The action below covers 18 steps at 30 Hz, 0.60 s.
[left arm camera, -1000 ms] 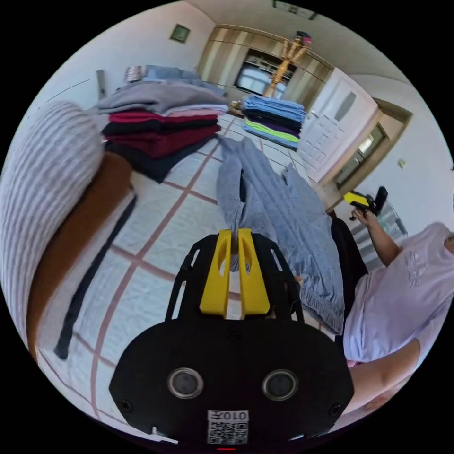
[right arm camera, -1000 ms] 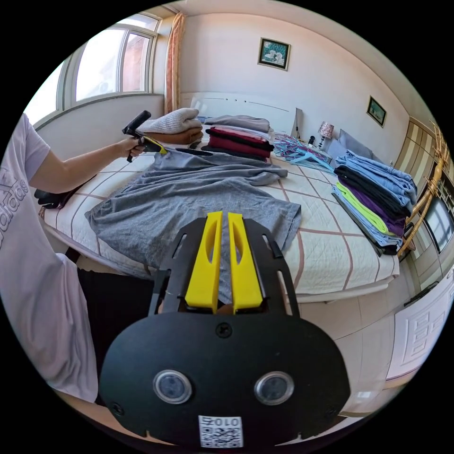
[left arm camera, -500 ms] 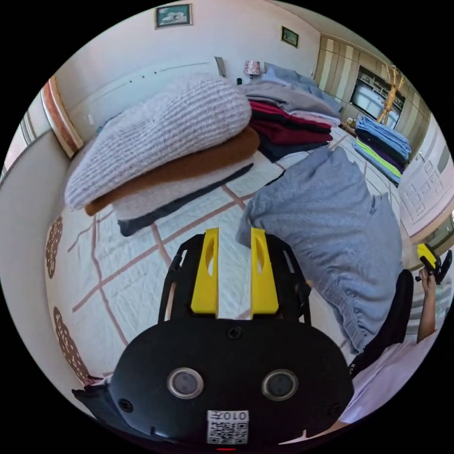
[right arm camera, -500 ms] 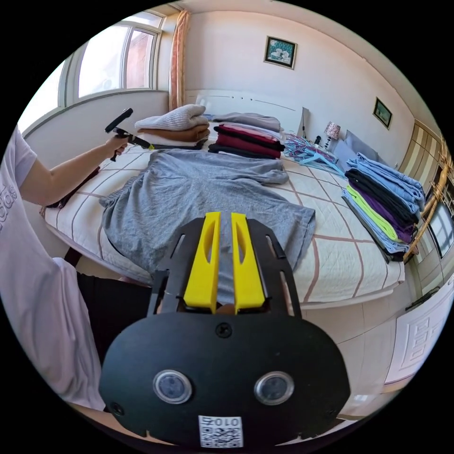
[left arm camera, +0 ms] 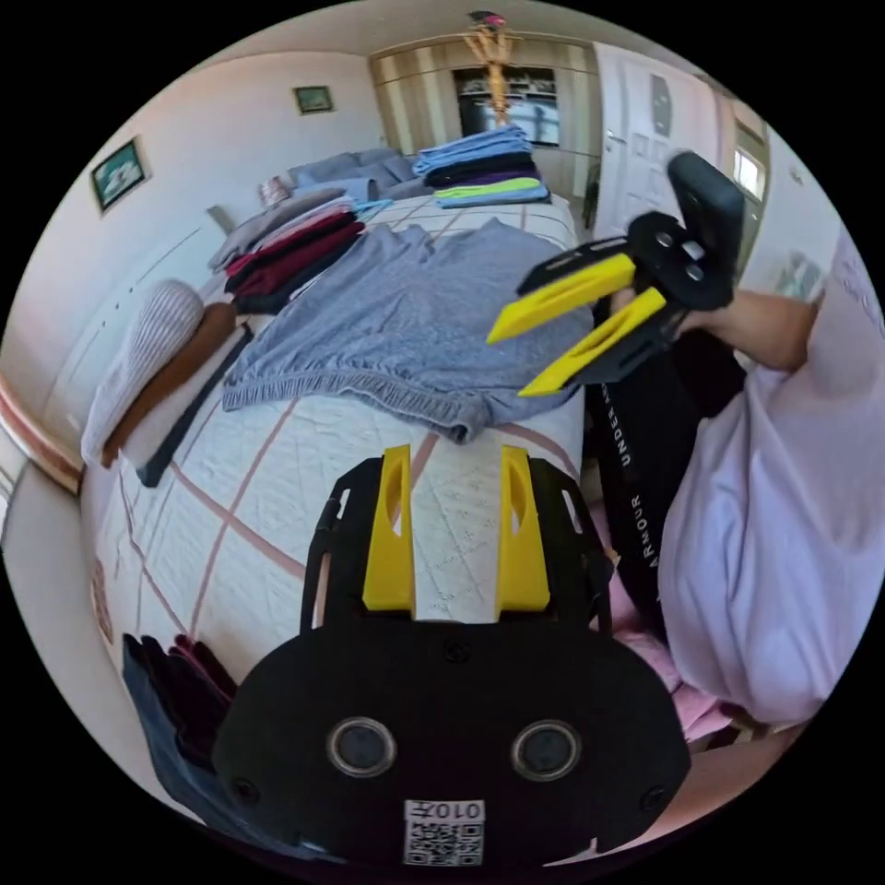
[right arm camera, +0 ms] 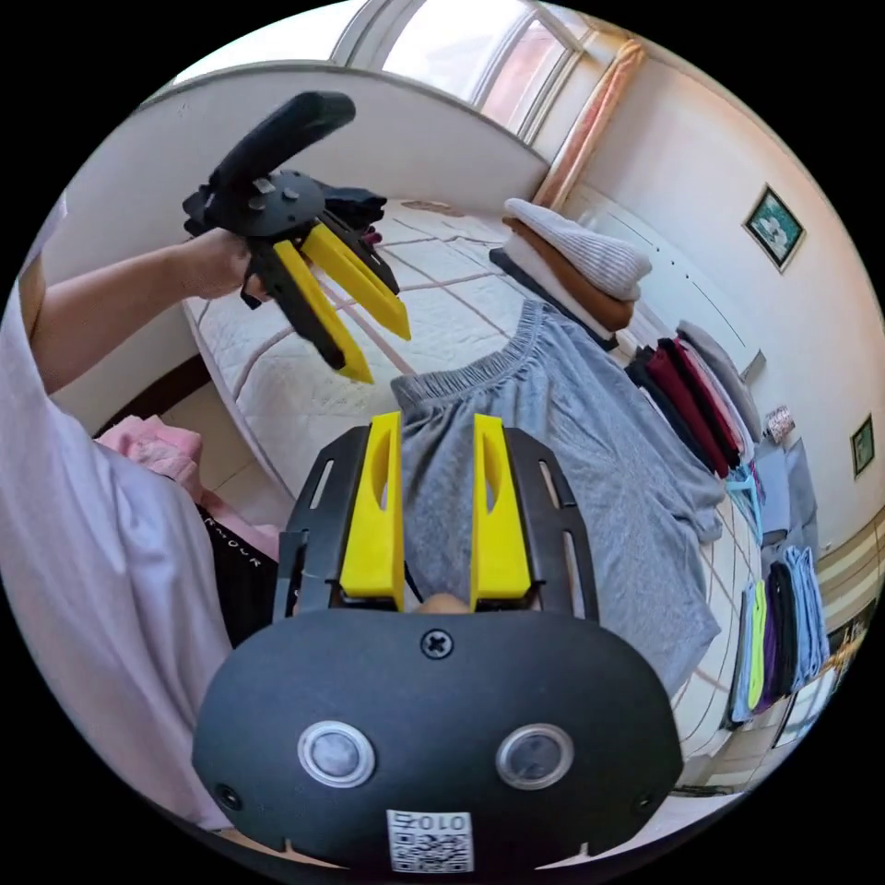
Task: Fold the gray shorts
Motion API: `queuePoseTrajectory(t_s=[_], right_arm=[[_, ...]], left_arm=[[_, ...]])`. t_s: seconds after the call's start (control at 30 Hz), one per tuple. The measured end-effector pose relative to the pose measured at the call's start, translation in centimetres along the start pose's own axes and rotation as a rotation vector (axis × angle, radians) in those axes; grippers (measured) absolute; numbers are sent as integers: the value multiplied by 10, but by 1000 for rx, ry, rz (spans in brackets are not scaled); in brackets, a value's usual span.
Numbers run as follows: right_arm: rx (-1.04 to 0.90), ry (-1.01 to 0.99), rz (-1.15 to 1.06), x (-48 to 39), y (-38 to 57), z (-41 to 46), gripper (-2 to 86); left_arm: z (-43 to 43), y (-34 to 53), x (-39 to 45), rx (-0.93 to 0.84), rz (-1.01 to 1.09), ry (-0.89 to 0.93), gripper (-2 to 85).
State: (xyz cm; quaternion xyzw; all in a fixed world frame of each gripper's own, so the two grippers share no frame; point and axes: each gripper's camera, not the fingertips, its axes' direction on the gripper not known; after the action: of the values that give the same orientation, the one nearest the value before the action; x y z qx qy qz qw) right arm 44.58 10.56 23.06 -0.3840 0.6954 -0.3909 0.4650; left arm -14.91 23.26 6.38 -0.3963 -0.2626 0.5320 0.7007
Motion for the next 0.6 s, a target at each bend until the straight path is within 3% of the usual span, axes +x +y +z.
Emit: queuePoseTrajectory(t_s=[0.23,0.6], right_arm=[[-67,5,-11,5,-30,30,64],[8,-289,148,69,-29,0,48]], left_arm=[[-23,-16,38,50,221,-56,142],[-4,-64,100,12,641,-229,107]])
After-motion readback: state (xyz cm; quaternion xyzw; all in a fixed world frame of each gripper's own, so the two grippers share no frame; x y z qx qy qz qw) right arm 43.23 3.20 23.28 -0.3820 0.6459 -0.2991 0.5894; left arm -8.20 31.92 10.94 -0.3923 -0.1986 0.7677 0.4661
